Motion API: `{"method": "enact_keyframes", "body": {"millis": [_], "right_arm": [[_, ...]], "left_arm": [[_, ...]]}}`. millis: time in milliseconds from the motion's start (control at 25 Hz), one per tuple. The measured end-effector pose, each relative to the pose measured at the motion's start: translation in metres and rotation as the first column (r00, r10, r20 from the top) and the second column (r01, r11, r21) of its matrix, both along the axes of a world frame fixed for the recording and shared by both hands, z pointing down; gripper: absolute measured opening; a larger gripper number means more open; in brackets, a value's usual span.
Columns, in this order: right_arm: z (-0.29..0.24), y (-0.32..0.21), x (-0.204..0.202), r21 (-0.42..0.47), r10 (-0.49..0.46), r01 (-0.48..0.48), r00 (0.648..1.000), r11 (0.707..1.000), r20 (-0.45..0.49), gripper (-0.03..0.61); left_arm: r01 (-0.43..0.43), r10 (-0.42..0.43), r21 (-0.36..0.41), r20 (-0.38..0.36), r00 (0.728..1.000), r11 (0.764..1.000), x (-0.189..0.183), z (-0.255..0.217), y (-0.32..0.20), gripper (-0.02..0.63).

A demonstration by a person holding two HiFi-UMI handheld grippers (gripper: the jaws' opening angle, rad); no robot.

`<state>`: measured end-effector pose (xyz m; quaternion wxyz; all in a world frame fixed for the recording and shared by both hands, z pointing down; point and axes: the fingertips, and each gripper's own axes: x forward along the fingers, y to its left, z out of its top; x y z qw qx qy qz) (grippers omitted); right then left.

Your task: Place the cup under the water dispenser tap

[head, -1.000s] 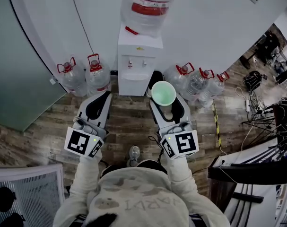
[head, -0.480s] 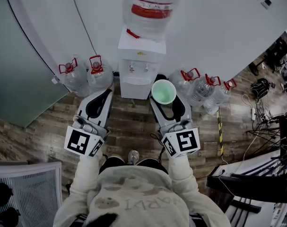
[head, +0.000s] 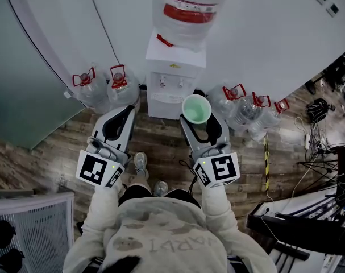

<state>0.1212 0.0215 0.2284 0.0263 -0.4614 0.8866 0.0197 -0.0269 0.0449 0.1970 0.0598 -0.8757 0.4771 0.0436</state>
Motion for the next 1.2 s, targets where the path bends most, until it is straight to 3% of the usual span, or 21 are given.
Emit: {"method": "enact_keyframes", "body": {"millis": [720, 1200], "right_arm": [[0.02, -0.138, -0.035, -0.048, 0.084, -0.084, 0.996, 0.995, 0.006, 0.291], [0.08, -0.213, -0.051, -0.145, 0.143, -0.143, 0.99, 0.979, -0.013, 0.291]], "left_arm": [[-0.115, 0.115, -0.03, -0.001, 0.993, 0.993, -0.028, 0.009, -0.151, 0.005], [-0.196, 0.198, -0.091, 0.011, 0.98, 0.976, -0.039, 0.047, -0.231, 0.005]]}}
